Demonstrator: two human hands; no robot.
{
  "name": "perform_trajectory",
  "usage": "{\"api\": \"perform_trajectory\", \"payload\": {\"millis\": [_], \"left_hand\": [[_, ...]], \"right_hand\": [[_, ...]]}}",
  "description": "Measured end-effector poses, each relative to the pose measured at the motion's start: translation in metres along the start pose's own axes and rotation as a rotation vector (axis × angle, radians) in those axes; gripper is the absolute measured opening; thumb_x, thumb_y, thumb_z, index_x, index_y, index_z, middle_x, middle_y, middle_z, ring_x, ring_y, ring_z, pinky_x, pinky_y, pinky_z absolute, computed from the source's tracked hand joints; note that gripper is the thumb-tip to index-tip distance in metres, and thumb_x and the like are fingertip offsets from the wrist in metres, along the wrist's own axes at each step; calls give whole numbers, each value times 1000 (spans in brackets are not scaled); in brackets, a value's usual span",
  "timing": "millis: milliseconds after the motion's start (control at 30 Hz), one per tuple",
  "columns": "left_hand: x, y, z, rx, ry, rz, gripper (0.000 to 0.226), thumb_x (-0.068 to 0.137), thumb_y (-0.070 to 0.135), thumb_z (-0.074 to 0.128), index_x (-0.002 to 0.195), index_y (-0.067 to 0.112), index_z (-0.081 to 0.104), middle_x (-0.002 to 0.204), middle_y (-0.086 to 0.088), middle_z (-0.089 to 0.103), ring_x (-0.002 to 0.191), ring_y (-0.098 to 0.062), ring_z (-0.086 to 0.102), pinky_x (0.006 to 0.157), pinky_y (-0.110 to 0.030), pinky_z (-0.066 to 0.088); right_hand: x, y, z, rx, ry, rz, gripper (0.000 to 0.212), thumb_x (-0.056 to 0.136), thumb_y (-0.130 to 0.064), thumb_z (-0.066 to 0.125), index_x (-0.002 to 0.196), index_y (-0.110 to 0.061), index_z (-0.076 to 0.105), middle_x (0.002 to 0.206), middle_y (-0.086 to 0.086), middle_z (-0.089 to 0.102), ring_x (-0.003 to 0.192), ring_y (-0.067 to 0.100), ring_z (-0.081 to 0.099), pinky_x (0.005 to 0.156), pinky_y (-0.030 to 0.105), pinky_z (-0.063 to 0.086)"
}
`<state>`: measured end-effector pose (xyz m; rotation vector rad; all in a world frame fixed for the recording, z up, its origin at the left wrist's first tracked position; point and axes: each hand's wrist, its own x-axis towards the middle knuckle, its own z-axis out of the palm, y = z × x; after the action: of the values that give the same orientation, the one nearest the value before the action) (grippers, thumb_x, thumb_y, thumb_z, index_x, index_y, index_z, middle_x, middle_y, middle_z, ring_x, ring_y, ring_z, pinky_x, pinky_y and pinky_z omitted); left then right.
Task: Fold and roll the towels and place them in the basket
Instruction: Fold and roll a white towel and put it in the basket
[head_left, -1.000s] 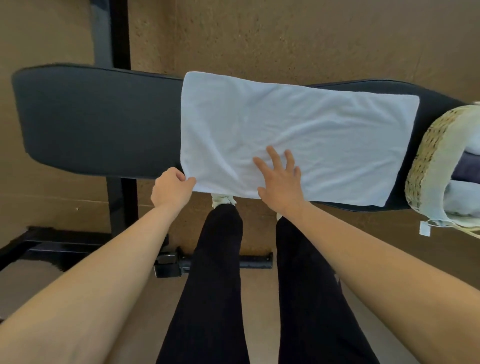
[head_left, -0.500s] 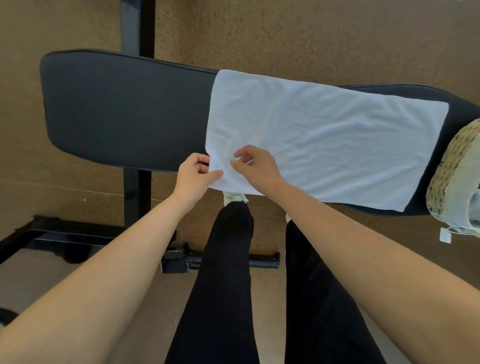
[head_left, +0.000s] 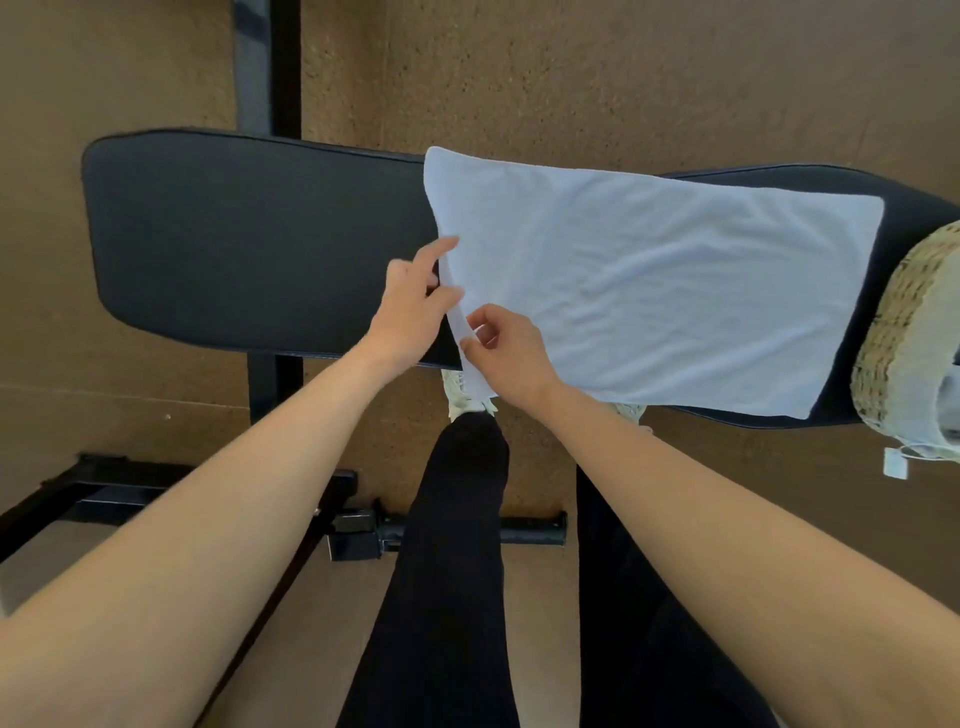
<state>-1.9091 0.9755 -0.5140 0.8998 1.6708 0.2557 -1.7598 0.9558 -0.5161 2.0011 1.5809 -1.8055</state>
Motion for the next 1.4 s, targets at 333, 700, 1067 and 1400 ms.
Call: {"api": "perform_trajectory", "payload": {"millis": [333,700,1067,1400], "left_hand": [[41,71,38,299,127,129,35,107,28,48,138,21,62,136,-1,50,112,-9,51,92,-21,39],[33,183,183,133,88,308,31,102,15,53,130,17,66,116,6,64,96,-5,58,80,-11,45],[34,256,319,570,78,487,33,103,21,48,130,18,65,118,-1,62,114,-19,50,78,-30,41],[40,272,392,656,-240,424,45,106,24,46,150,25,49,140,1,58,131,-23,43,103,-35,42]], "right_hand": [[-37,39,-61,106,71,-6,23,97,-17,66,119,-15,67,88,-5,62,73,6,56,68,14,43],[-97,162,-175,266,282,174,8,99,-23,64,101,-19,70,85,-1,68,75,10,60,70,24,51],[-125,260,-238,363,464,359,17,104,-26,55,109,-15,67,90,-2,66,81,12,62,73,21,45],[-123,312,-249,303,543,422,16,105,-19,51,93,-14,61,80,-4,56,76,15,52,65,26,36]]}}
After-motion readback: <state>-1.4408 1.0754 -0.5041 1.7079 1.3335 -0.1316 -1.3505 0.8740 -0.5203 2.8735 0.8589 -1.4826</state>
